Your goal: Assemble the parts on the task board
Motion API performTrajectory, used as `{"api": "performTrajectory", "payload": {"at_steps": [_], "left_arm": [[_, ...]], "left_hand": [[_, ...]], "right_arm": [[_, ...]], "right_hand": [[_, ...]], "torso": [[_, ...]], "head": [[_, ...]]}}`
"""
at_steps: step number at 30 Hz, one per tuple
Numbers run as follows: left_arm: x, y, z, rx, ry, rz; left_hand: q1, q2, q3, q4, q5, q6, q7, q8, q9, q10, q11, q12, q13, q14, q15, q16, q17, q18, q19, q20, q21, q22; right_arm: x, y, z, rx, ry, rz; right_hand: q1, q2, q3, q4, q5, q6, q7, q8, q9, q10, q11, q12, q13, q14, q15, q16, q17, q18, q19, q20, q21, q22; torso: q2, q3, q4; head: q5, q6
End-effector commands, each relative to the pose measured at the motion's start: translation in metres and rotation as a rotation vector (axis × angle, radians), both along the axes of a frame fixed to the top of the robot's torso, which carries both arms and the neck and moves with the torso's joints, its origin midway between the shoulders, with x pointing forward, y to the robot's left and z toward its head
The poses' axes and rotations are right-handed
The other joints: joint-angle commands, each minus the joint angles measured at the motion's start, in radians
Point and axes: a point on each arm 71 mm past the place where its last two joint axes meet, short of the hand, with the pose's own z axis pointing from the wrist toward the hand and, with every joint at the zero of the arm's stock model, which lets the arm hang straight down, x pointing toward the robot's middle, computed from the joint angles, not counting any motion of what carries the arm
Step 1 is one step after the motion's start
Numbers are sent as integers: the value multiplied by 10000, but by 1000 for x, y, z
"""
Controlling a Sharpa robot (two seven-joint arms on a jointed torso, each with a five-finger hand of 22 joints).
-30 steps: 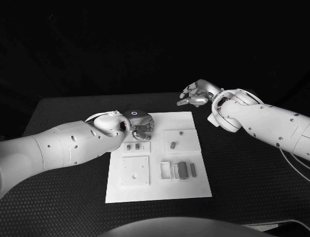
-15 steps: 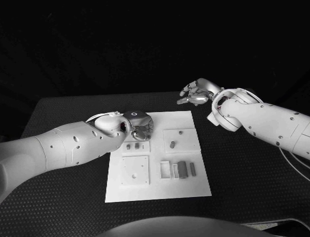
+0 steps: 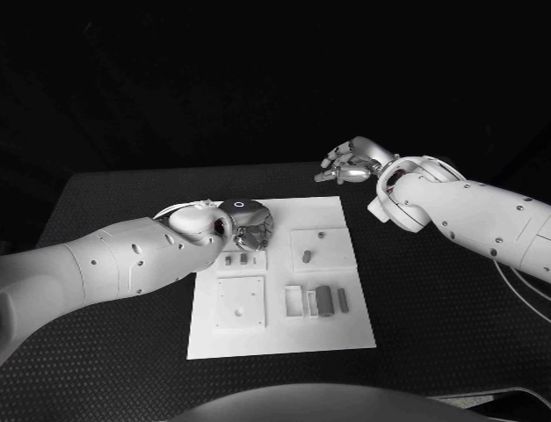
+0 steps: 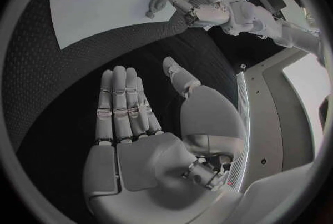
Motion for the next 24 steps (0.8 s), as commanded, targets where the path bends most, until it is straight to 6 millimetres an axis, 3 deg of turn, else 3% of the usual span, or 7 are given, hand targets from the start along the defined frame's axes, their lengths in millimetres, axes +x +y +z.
{"api": "performTrajectory", "payload": {"at_steps": [1,7,9,14,24], "left_arm": [[-1,-3,0,8,12,-185],[-1,-4,-1,-27,-9,-184],[-1,-4,-2,-22,-2,-176],[-1,-4,-3,-7,23,-161],[-2,-7,-8,25,118,-159]], "left_hand": [[-1,136,79,-14,18,87,9,52,-16,95,6,-34,-13,32,-14,47,-10,811,-28,10,73,256],[1,204,120,-5,18,138,4,70,-20,156,-4,-35,-15,28,-23,54,-18,808,-43,7,102,256],[-4,228,132,0,20,152,4,74,-22,177,-7,-35,-15,27,-26,55,-21,805,-50,6,111,255],[-13,276,156,7,17,181,-3,84,-26,217,-15,-36,-16,24,-33,59,-27,801,-63,2,131,256],[-26,328,191,-5,12,253,-12,109,-31,310,-33,-33,-16,20,-50,69,-38,792,-92,-11,173,256]], "right_arm": [[0,1,0,360,159,180],[0,2,-1,617,238,230],[1,2,-1,712,251,212],[1,2,-1,857,319,235],[1,3,-1,923,338,249]], "right_hand": [[-43,77,58,3,16,-94,59,-69,9,32,123,-524,-438,-109,335,-897,-409,-209,-408,119,-357,-153],[80,191,-67,-1,23,-257,135,-89,-36,173,287,-1489,-1260,-162,636,-2234,-886,-358,-980,262,-790,-247],[116,233,-94,0,24,-306,141,-99,-58,94,375,-1810,-1504,-401,821,-2657,-1040,-544,-1588,362,-1180,-364],[204,342,-155,3,17,-429,184,-133,-138,48,578,-2514,-2071,-733,1066,-3380,-1312,-733,-2179,465,-1611,-444],[233,350,-240,16,19,-482,225,-120,-247,348,603,-3004,-2536,-632,1139,-3755,-1431,-759,-2268,494,-1766,-384]], "torso": [[2,1,-4],[2,-1,1],[3,-1,3],[4,-4,-4],[14,1,-11]], "head": [[-7,3],[-16,1],[-18,1],[-28,-3],[-56,-17]]}}
